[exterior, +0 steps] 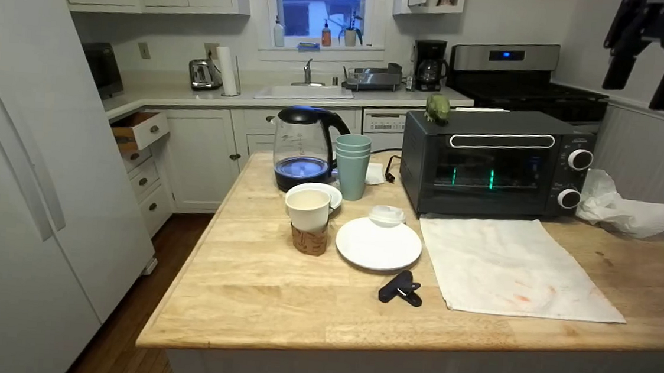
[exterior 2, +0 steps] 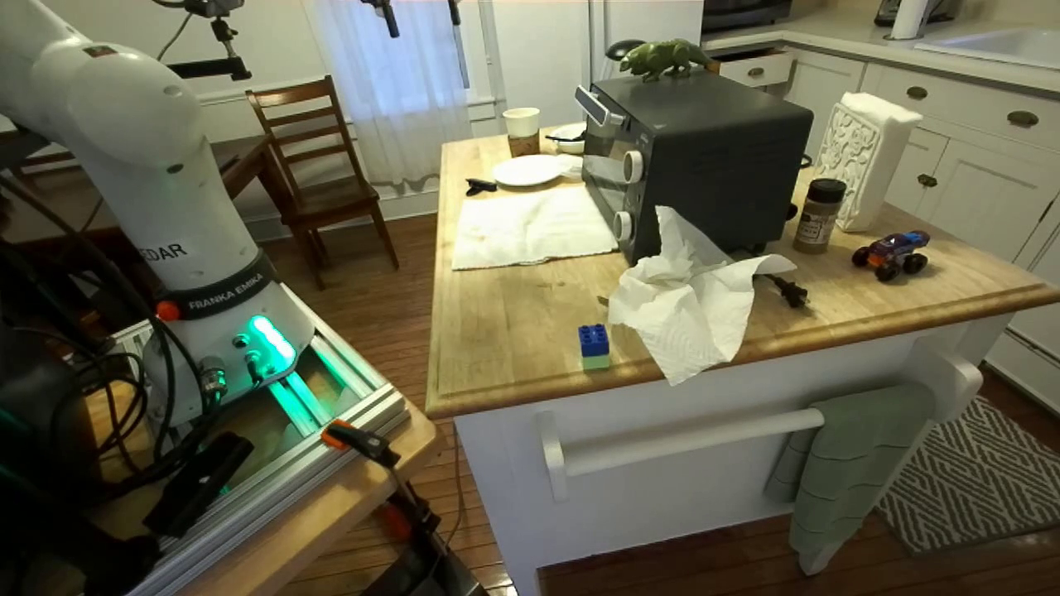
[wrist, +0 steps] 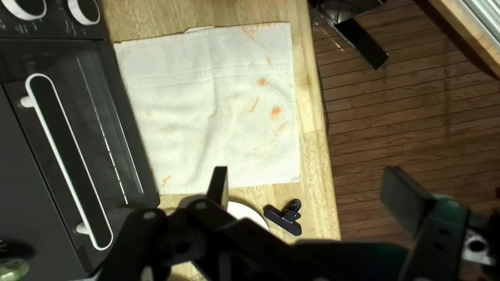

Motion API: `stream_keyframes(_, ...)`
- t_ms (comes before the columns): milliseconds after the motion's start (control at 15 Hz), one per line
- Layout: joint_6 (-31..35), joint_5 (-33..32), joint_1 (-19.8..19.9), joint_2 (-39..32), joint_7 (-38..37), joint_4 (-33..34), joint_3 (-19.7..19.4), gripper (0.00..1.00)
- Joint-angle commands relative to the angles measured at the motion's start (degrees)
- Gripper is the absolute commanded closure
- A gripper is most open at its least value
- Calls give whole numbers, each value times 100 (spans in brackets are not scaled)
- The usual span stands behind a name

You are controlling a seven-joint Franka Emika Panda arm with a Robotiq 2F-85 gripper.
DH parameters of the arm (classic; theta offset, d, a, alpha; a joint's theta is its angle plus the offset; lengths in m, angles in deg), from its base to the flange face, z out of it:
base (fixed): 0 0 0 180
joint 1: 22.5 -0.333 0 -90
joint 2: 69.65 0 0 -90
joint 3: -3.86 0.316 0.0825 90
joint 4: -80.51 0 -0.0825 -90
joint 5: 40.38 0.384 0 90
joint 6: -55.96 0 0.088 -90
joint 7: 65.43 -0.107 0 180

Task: Pull down the mini oven door

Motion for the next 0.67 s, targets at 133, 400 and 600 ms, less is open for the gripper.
stream_keyframes(133, 1035, 95, 193, -534, 1112, -259, -438, 0)
stream_keyframes(400, 1451, -46, 432, -1119, 1418, -181, -396, 0)
stream_keyframes(600, 1789, -151, 628, -1569, 1614, -21, -377, 0)
